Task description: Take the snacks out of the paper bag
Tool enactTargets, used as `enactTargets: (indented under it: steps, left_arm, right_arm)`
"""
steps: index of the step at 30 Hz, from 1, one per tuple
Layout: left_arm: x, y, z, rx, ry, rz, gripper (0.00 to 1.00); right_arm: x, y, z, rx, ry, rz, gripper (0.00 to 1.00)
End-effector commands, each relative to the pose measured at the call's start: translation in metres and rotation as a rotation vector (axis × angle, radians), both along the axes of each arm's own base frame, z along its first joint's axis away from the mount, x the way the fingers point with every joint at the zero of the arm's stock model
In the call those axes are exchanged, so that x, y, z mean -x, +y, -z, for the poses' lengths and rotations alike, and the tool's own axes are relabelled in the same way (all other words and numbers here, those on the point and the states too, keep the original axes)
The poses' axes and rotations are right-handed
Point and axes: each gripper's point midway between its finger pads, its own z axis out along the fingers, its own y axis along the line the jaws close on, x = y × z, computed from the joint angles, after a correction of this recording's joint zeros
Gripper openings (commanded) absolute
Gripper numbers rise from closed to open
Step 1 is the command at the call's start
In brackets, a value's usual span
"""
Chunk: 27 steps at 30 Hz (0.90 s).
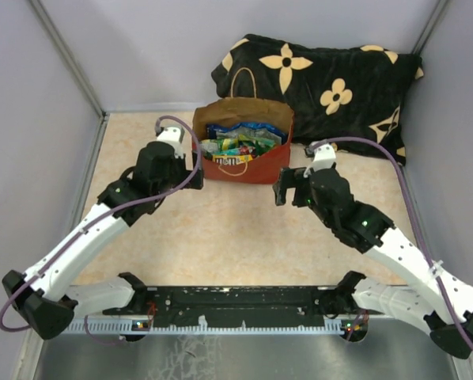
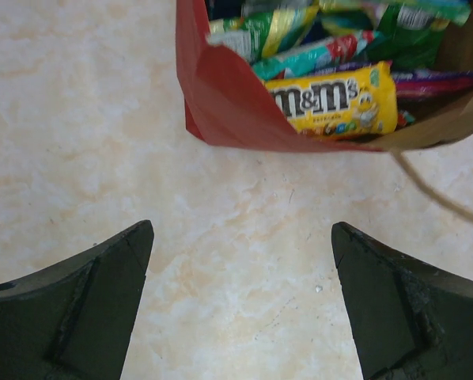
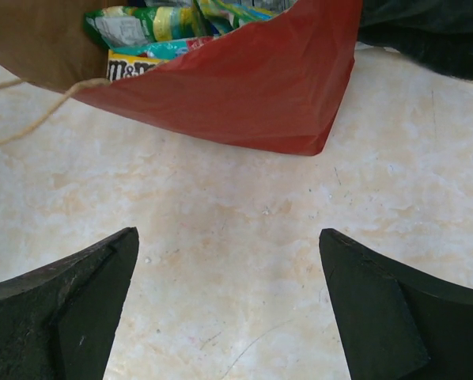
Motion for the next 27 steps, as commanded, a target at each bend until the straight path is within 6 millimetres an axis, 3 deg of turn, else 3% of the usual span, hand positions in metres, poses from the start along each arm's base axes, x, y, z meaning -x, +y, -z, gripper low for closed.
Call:
enactTargets:
  steps: [1, 8, 16, 24, 27]
  left_arm:
    - [-0.001, 0.012, -0.058, 0.027, -0.165, -0.013, 1.00]
    - [-0.022, 0.004, -0.099, -0.017, -0.253, 0.068, 1.00]
    - [-0.072, 0.005, -0.156, 0.140, -0.295, 0.209, 1.00]
    - [-0.137, -0.016, -0.180, 0.144, -0.332, 0.294, 1.00]
    - [-0.157, -0.035, -0.182, 0.149, -0.366, 0.388, 1.00]
  right_arm:
    - [0.007, -0.004, -0.007, -0.045, -0.057, -0.015, 0.97]
    - [0.021, 0.020, 0.046, -0.088, 0.049, -0.122, 0.98]
    - [0.031, 0.019, 0.077, -0.083, 0.093, -0.152, 0.98]
    - [0.034, 0.029, 0.100, -0.070, 0.120, -0.202, 0.98]
    - [0.034, 0.034, 0.105, -0.069, 0.120, -0.226, 0.98]
